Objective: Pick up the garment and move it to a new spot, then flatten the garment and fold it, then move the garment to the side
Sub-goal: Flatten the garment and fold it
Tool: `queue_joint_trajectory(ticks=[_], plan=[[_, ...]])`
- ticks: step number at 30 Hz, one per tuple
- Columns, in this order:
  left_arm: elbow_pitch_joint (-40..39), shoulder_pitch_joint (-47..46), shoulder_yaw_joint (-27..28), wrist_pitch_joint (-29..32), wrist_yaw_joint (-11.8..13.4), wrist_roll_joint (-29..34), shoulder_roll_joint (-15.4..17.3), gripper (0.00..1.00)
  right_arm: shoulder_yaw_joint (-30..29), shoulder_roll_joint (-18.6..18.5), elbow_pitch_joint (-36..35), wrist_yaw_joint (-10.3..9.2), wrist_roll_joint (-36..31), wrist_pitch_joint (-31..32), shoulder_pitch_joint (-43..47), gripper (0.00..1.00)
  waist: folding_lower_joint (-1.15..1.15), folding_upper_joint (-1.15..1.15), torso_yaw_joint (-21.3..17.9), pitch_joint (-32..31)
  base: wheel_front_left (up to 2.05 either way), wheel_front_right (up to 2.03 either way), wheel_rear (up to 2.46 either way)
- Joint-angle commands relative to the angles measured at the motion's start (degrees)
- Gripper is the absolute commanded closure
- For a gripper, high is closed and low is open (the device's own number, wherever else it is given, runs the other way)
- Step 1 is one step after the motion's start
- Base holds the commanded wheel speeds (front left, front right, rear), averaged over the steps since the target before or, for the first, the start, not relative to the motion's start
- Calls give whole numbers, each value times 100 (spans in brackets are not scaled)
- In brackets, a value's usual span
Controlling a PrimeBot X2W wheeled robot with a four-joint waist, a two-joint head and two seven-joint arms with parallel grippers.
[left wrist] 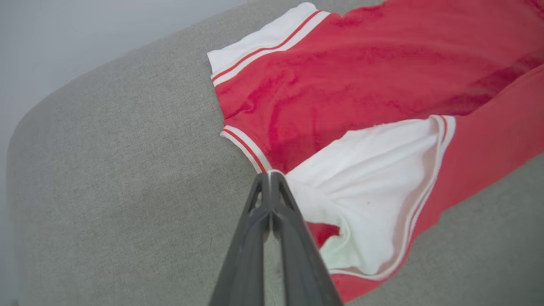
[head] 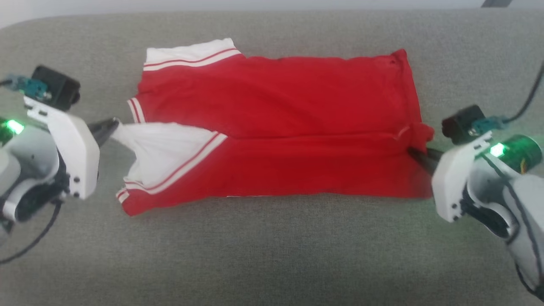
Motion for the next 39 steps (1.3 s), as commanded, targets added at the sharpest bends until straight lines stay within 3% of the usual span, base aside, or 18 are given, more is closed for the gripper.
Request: queue_joint_trajectory(ticks=[1,10,14,15,17,18,19,20,21,22,31,39], plan=[[95,-88,2,-16,-57,54,-43,100,-6,60,43,1,-55,15,-100,100,0,0,-49,69,0,0,0],[1882,-521,-95,-2,-782,91,-829,100,168,656,805,1,-472,-92,-788,100,0,0,-167,434,0,0,0],[2548,-566,-133,90,-993,-93,-1172,100,319,794,1072,1,-462,-129,-975,100,0,0,-176,507,0,0,0],[2686,-563,-149,142,-1041,-147,-1249,96,357,815,1128,1,-446,-140,-1008,100,0,0,-179,518,0,0,0],[2922,-584,-167,204,-1102,-247,-1369,73,405,845,1231,1,-432,-173,-1083,100,0,0,-183,528,0,0,0],[3019,-588,-164,249,-1124,-315,-1425,56,420,853,1274,1,-429,-203,-1124,100,0,0,-182,528,0,0,0],[3106,-590,-166,295,-1136,-356,-1480,45,422,859,1332,1,-440,-236,-1162,76,0,0,-184,521,0,0,0],[3176,-598,-182,354,-1155,-376,-1516,17,419,858,1380,0,-464,-268,-1197,59,0,0,-182,509,0,0,0],[3246,-600,-185,436,-1162,-460,-1551,0,424,863,1420,0,-481,-297,-1231,37,0,0,-180,494,0,0,0],[3314,-605,-184,549,-1170,-532,-1583,0,411,869,1469,0,-489,-324,-1263,0,0,0,-176,479,0,0,0],[3434,-891,-241,1066,-1173,-666,-1619,0,158,827,1462,1,-628,-645,-1288,0,0,0,-60,213,0,0,0],[2911,-827,-349,1617,-846,-707,-1437,0,-639,893,1229,1,-1065,-1137,-924,0,0,0,49,-5,0,0,0]])
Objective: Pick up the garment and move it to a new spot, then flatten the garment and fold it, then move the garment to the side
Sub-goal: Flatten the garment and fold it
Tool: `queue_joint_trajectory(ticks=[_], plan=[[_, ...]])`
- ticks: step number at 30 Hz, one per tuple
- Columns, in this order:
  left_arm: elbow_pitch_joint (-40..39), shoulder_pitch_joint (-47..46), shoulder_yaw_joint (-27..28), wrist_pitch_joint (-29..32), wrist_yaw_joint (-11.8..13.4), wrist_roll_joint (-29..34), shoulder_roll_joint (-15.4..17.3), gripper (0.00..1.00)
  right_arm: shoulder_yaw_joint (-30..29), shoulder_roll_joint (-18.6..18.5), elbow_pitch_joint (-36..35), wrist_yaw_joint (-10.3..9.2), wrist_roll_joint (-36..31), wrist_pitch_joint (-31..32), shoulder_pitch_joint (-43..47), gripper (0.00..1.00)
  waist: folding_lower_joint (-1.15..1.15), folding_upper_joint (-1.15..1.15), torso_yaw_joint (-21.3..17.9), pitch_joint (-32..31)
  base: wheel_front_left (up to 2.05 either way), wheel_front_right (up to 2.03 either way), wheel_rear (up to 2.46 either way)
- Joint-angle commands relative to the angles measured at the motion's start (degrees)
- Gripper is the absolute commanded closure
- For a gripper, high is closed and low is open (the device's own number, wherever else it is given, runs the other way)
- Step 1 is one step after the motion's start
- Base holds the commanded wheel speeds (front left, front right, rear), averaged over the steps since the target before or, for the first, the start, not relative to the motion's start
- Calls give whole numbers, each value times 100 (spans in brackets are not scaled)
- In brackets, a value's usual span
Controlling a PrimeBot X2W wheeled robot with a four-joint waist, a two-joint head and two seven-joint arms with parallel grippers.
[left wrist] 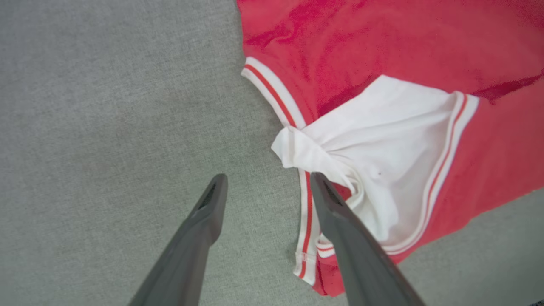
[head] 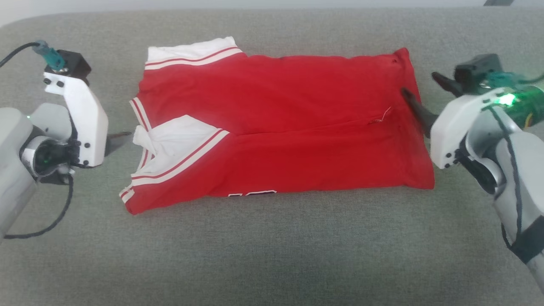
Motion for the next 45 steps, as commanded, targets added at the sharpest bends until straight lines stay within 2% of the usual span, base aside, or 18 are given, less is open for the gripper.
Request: queue_joint_trajectory(ticks=[1,5,11,17,22,27,31,32,33,34,38,43,45], plan=[[-148,67,5,61,88,-37,38,0,-146,42,-59,1,-126,-104,129,0,0,0,42,-49,0,0,0],[-946,241,-13,355,442,-191,270,0,-879,220,-322,1,-590,-355,490,0,0,0,90,-89,0,0,0],[-2342,546,-78,700,1166,-312,723,0,-2039,721,-935,1,-1336,-462,1062,0,0,0,95,-67,0,0,0],[-3121,826,-161,796,1716,-283,1078,0,-2670,1238,-1683,1,-1869,-296,1502,0,0,0,-4,20,0,0,0],[-2903,1058,-178,507,1789,-225,1103,0,-2846,1514,-2121,1,-2040,-120,1761,0,0,0,-114,125,0,0,0],[-2306,1196,-213,209,1613,-194,926,0,-2867,1634,-2360,1,-2092,75,1905,0,0,0,-191,199,0,0,0],[-1785,1360,-242,38,1375,-293,632,0,-2738,1641,-2407,1,-1897,458,2016,0,0,0,-215,206,0,0,0],[-1667,1408,-263,53,1292,-344,559,7,-2703,1627,-2393,1,-1830,624,2048,0,0,0,-217,199,0,0,0],[-1572,1434,-286,44,1200,-341,485,65,-2629,1593,-2393,1,-1778,797,2072,0,0,0,-216,190,0,0,0],[-1486,1465,-277,20,1133,-373,421,100,-2610,1589,-2392,1,-1701,973,2087,0,0,0,-213,183,0,0,0],[-1251,1479,-329,-42,871,-350,235,100,-2585,1532,-2327,1,-1476,1812,2131,0,0,0,-170,165,0,0,0],[-1068,1427,-355,-128,700,-307,-7,100,-2655,1480,-2248,1,-1362,2870,2096,0,0,0,-46,175,0,0,0],[-1042,1422,-363,-122,675,-304,-49,100,-2659,1473,-2229,1,-1343,3058,2076,0,0,0,-23,180,0,0,0]])
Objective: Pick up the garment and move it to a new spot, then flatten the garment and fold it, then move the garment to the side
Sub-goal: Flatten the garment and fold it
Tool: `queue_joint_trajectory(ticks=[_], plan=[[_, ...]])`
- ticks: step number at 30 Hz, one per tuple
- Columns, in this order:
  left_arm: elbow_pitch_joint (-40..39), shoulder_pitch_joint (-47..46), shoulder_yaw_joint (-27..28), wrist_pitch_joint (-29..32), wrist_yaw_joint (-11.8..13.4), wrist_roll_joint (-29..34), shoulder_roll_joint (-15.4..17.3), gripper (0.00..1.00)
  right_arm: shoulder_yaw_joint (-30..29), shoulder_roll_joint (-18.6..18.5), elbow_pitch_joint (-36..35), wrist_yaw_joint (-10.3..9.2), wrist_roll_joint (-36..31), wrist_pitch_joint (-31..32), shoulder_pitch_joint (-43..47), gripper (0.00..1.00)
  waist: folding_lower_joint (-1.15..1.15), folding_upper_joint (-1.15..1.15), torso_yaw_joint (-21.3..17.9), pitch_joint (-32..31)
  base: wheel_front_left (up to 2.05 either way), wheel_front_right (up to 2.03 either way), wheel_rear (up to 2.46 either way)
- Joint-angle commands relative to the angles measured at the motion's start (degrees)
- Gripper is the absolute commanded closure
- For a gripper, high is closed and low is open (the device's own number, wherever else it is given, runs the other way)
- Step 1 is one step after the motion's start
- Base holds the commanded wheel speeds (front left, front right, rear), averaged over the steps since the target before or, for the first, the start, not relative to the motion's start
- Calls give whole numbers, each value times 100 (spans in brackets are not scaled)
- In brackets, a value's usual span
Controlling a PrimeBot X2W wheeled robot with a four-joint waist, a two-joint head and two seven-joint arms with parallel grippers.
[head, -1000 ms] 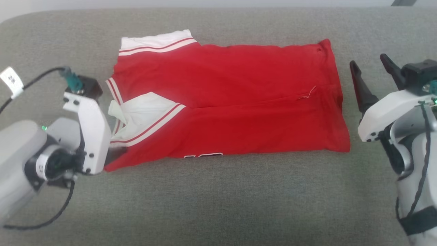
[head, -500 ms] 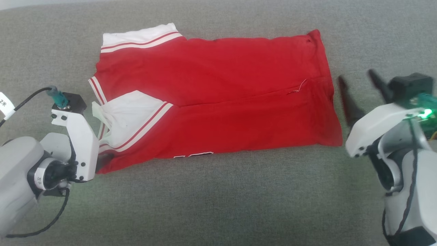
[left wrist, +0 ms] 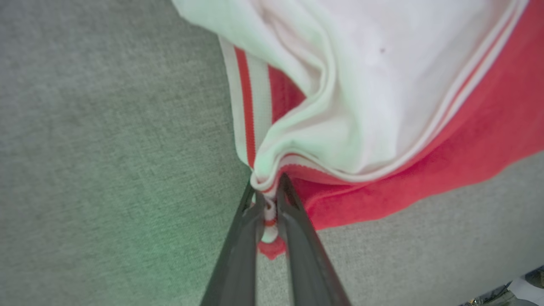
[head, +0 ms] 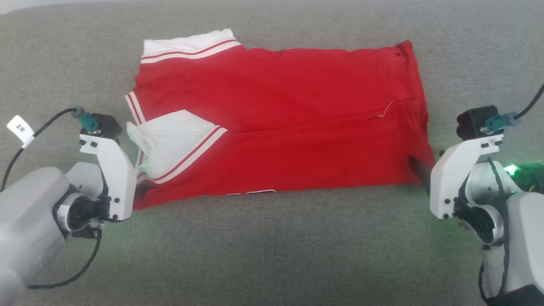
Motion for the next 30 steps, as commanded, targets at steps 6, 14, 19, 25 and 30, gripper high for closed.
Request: queue_joint_trajectory(ticks=[6,14,19,25,30], plan=[[173,213,-201,-17,-141,66,-385,100,-12,-26,367,2,-108,864,-73,51,0,-1,144,52,0,0,0],[312,204,-164,-53,-255,35,-382,100,-11,-214,448,0,-64,987,-305,100,0,-1,223,42,0,0,0],[118,153,-126,102,-163,-2,-133,100,156,-456,72,0,192,1362,-229,100,0,-1,242,-41,0,0,0],[-605,141,-91,308,186,-21,345,100,162,-785,-616,0,491,1903,91,100,0,-1,258,-138,0,0,0],[-1505,327,-121,451,608,-58,772,100,42,-903,-1251,0,655,2422,551,100,0,-1,259,-176,0,0,0]])
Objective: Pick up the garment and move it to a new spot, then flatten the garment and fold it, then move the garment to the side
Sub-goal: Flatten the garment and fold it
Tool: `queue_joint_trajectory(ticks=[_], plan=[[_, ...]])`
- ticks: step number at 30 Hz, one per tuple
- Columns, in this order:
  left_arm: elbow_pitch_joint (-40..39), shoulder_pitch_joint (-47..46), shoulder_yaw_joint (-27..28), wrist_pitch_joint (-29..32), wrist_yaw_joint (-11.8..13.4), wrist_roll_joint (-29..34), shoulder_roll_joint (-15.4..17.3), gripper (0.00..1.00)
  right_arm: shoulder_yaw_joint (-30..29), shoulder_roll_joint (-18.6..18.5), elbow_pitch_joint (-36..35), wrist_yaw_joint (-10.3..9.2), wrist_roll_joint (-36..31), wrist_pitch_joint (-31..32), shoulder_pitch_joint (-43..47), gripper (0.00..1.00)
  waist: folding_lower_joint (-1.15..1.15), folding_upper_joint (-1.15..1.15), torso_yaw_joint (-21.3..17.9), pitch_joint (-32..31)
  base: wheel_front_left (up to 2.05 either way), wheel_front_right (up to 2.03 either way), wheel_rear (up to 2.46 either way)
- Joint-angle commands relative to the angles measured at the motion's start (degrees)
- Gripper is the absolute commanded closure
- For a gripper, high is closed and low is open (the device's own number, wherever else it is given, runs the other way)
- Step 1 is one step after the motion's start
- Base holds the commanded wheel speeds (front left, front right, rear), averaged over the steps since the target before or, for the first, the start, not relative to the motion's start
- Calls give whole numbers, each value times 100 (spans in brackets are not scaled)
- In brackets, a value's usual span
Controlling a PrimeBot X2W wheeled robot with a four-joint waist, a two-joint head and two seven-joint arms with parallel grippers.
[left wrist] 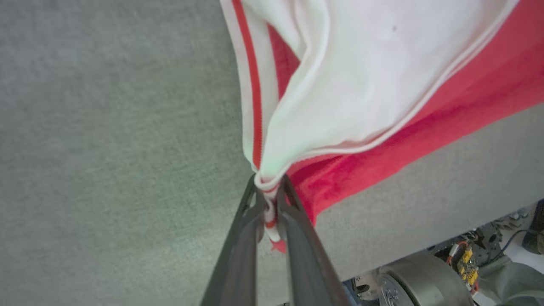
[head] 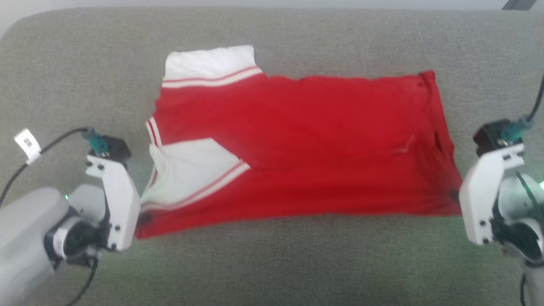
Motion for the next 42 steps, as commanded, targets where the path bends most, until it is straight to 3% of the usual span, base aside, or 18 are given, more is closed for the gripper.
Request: queue_joint_trajectory(ticks=[1,7,11,12,13,14,15,16,17,18,25,30,35,42], plan=[[-300,179,-47,77,180,-28,158,100,-107,-36,-199,-1,50,200,241,100,0,0,4,-1,0,0,0],[-1129,524,-129,65,622,-75,482,100,-423,210,-661,-1,103,582,853,100,0,0,0,40,0,0,0],[-1220,677,-165,-2,724,-99,495,100,-490,412,-655,-1,58,535,1089,100,0,0,-17,69,0,0,0],[-1185,711,-145,-42,721,-137,459,85,-470,438,-609,-1,41,482,1107,100,0,0,-23,72,0,0,0],[-1185,711,-145,-42,721,-137,459,85,-470,438,-609,-1,41,482,1107,100,0,0,-23,72,0,0,0],[-1129,736,-123,-86,730,-170,428,68,-467,474,-562,0,30,381,1099,99,0,0,-30,73,0,0,0],[-1074,730,-109,-145,732,-134,413,25,-456,514,-494,0,15,307,1078,84,0,0,-41,72,0,0,0],[-1017,733,-88,-182,735,-131,392,0,-397,501,-447,0,0,227,1055,67,0,0,-49,69,0,0,0],[-981,728,-77,-200,731,-148,375,0,-349,471,-417,0,-18,137,1029,20,0,0,-57,62,0,0,0],[-962,709,-60,-209,716,-171,375,0,-346,467,-360,0,-16,54,1012,0,0,0,-67,52,0,0,0],[-1247,394,115,-124,804,-75,696,0,-313,514,-380,0,18,-353,797,0,0,0,-188,-56,0,0,0],[-1495,33,324,-140,888,105,963,0,-279,603,-602,0,-106,-1104,491,0,0,0,-359,-52,0,0,0],[-1275,-441,537,-357,606,414,975,0,-193,820,-540,0,-297,-2268,53,0,0,0,-624,73,0,0,0],[-291,-1148,785,-785,24,904,761,0,191,1005,-97,0,-965,-4353,-595,0,0,0,-1076,386,0,0,0]])
